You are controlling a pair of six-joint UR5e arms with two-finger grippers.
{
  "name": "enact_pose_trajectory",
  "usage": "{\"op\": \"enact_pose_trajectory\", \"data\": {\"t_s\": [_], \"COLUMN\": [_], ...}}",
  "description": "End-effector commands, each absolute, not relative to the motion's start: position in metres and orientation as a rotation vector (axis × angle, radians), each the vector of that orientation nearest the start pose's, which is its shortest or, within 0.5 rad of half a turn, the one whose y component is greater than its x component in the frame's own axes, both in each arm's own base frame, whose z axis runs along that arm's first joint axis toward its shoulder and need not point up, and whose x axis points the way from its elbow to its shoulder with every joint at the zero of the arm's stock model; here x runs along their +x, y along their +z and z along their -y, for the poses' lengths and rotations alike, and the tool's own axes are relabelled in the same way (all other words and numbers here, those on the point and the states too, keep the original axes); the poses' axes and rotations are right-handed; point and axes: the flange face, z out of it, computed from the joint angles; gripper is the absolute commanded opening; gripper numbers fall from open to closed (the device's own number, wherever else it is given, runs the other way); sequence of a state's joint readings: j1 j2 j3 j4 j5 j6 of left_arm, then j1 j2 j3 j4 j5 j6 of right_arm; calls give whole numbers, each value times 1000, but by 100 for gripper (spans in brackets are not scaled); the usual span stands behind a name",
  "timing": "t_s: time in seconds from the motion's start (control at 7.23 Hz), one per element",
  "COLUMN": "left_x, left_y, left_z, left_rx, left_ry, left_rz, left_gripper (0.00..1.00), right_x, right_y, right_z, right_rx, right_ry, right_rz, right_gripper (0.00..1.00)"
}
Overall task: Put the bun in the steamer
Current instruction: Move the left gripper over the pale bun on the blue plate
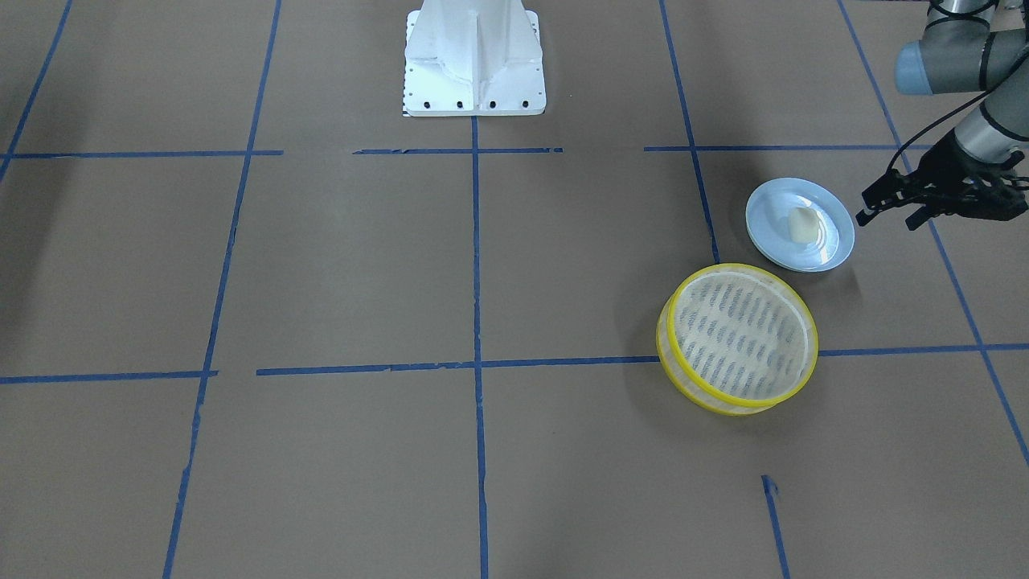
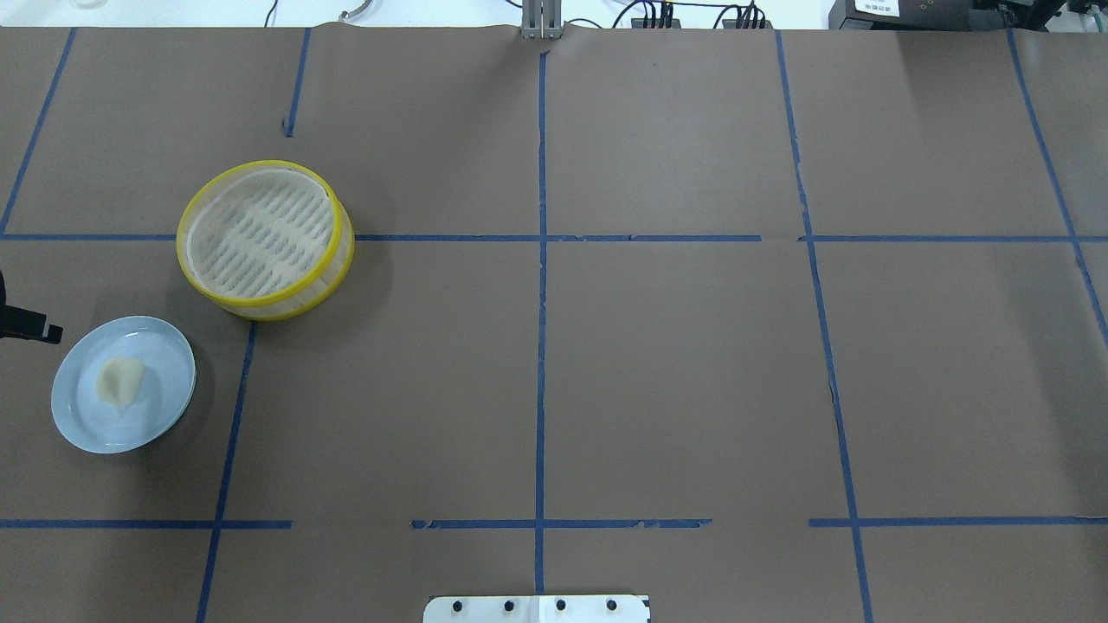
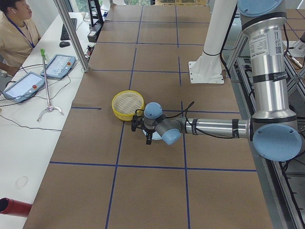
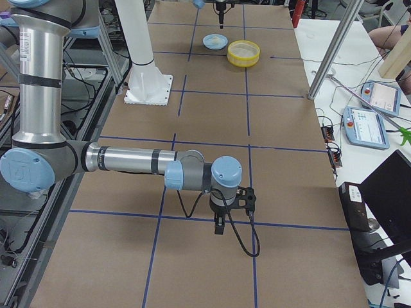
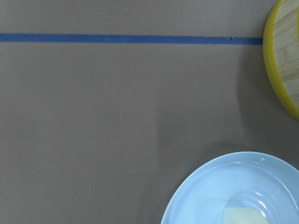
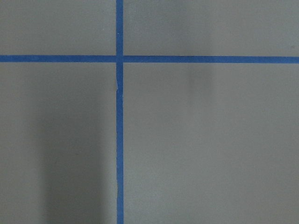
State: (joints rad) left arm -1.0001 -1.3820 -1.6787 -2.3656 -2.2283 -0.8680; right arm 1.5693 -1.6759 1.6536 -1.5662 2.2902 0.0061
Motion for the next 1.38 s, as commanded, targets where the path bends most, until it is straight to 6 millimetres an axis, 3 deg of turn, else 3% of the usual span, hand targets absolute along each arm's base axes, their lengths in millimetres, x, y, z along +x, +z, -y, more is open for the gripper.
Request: {"op": "enact_pose_trajectory", "data": {"t_s": [0.0, 0.14, 0.41, 0.83, 1.11, 1.24], "left_x": [210, 237, 263, 273, 273, 273], "left_y": [581, 576, 585, 581, 583, 582], "left_z": [396, 381, 370, 366, 368, 368], "left_rx": [78, 37, 83, 86, 133, 135], "left_ry": [-76, -54, -38, -7, -19, -17], "left_rz": [-931, -937, -871, -877, -844, -846], "left_gripper": [100, 100, 100, 98, 90, 78], "right_x": [67, 67, 67, 67, 67, 67], "right_y": [670, 670, 670, 670, 670, 670], "right_z": [446, 446, 446, 446, 446, 446], "right_rx": [-19, -19, -19, -19, -19, -19], "right_ry": [10, 10, 10, 10, 10, 10], "right_rz": [719, 719, 719, 719, 719, 719], "right_gripper": [100, 100, 100, 100, 100, 100]}}
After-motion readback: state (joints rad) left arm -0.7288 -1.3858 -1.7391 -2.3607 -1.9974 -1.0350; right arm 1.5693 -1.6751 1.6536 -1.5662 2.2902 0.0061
